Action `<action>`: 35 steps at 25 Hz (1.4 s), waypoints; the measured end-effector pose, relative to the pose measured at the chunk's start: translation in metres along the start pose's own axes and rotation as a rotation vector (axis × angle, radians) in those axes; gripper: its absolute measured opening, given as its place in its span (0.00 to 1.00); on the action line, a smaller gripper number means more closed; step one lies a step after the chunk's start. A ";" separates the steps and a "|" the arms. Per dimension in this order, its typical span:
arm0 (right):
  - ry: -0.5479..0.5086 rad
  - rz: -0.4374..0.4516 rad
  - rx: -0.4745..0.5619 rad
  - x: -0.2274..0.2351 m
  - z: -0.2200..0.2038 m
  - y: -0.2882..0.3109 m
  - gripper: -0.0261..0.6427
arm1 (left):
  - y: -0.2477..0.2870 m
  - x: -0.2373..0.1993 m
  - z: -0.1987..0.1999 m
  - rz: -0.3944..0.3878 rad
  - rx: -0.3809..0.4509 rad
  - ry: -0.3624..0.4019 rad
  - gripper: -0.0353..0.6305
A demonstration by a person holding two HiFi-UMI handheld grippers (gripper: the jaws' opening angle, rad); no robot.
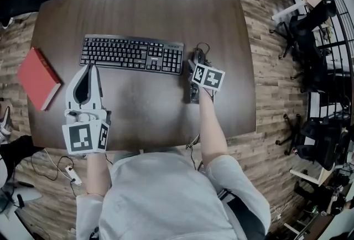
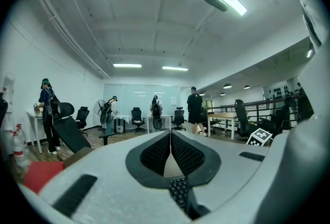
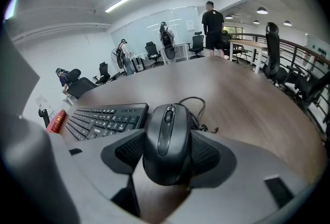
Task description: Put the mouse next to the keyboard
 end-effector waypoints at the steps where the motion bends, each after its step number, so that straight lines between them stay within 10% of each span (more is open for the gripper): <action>1: 0.002 -0.001 -0.007 0.000 0.000 0.002 0.42 | 0.000 0.000 0.000 0.001 0.000 0.001 0.07; 16: -0.025 -0.034 -0.016 -0.005 -0.002 0.010 0.42 | -0.006 -0.012 0.001 0.026 0.002 0.004 0.07; 31: 0.057 0.040 0.232 -0.037 -0.007 -0.068 0.41 | -0.032 -0.028 0.005 -0.021 0.046 -0.001 0.07; 35: 0.017 0.015 0.304 -0.052 -0.015 -0.100 0.10 | -0.042 -0.028 0.011 -0.061 0.063 0.006 0.07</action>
Point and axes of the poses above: the fingertips, and each gripper's own axes: y forward along the fingers, x to its right, z out of its top, the point moved 7 cm from there along -y, backward along the fingers, and after that the axes turned 5 degrees about -x, right-handed, at the moved point
